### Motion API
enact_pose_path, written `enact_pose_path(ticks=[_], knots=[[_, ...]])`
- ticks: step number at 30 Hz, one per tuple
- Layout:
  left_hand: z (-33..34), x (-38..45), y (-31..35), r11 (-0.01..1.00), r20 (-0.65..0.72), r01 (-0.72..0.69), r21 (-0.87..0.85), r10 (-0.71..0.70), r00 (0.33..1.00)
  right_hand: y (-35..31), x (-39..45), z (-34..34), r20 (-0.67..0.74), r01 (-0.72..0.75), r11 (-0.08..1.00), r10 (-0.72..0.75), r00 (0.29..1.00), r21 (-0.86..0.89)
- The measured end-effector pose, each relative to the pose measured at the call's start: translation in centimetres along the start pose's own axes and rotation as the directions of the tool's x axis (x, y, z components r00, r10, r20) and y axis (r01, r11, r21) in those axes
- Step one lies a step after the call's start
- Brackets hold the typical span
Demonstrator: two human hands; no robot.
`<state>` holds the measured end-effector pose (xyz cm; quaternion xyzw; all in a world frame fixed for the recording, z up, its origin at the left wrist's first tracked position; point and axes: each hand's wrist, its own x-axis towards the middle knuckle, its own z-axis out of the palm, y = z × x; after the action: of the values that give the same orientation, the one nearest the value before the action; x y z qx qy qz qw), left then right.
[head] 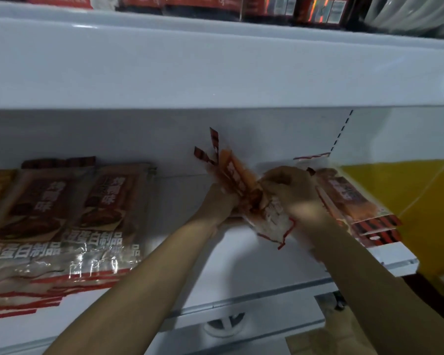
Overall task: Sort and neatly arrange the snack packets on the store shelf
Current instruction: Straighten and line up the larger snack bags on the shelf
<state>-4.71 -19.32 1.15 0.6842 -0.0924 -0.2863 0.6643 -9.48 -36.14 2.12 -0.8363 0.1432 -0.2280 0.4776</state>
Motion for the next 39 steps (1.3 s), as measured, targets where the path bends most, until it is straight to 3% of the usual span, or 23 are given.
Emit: enact_pose_path(ticks=[4,8,11,16,19,21,23,25,32,35,37,39], knots=[[-1.2,-0.4,-1.1,0.991,-0.057,0.027,-0.130,-0.034,0.998,1.6,1.8,-0.4,-0.057,-0.104,0.990,0.109,0.992,0.091],[-2.7,-1.6,-0.8,0.956,-0.150,0.034,-0.293,-0.082,0.985,3.6,3.4,-1.4,-0.079,-0.148,0.989,0.150,0.986,0.019],[-4.2,-2.9,-0.1,0.933,-0.139,0.029,-0.358,-0.085,0.987,4.2,3.9,-1.4,-0.098,-0.188,0.981,0.183,0.978,-0.054],[-7.4,-4.9,0.9,0.986,-0.103,0.081,-0.142,-0.096,0.990,3.6,2.6,-0.4,-0.150,-0.160,0.932,0.116,0.982,-0.325],[-9.6,-5.9,1.9,0.991,-0.092,0.121,-0.053,-0.126,0.988,2.2,1.1,1.4,-0.160,-0.031,0.840,-0.067,0.985,-0.541],[-10.7,-6.8,2.5,0.992,-0.082,0.123,-0.018,-0.124,0.989,-0.1,0.0,3.3,-0.109,0.034,0.888,-0.094,0.990,-0.458],[-11.7,-7.8,2.8,0.993,-0.088,0.106,-0.045,-0.110,0.990,-3.1,-1.2,5.3,-0.027,-0.003,0.954,-0.005,1.000,-0.300],[-12.8,-8.5,2.8,0.993,-0.087,0.077,-0.090,-0.085,0.993,-5.5,-2.3,7.0,0.042,0.005,0.969,0.005,0.999,-0.247],[-16.4,-11.4,3.2,0.965,-0.057,0.058,-0.255,-0.075,0.996,-5.8,-3.0,11.6,0.352,0.235,0.858,-0.069,0.934,-0.457],[-17.6,-12.6,3.1,0.950,-0.001,0.035,-0.309,-0.037,0.999,-6.5,-4.3,13.1,0.268,0.079,0.953,0.003,0.963,-0.294],[-18.6,-13.3,2.8,0.922,0.040,0.054,-0.384,-0.042,0.998,-7.8,-5.6,13.8,0.209,-0.142,0.990,0.133,0.969,0.028],[-19.6,-13.8,2.4,0.921,0.039,0.062,-0.385,-0.051,0.998,-9.7,-7.0,14.6,0.263,-0.270,0.914,0.193,0.945,0.302]])
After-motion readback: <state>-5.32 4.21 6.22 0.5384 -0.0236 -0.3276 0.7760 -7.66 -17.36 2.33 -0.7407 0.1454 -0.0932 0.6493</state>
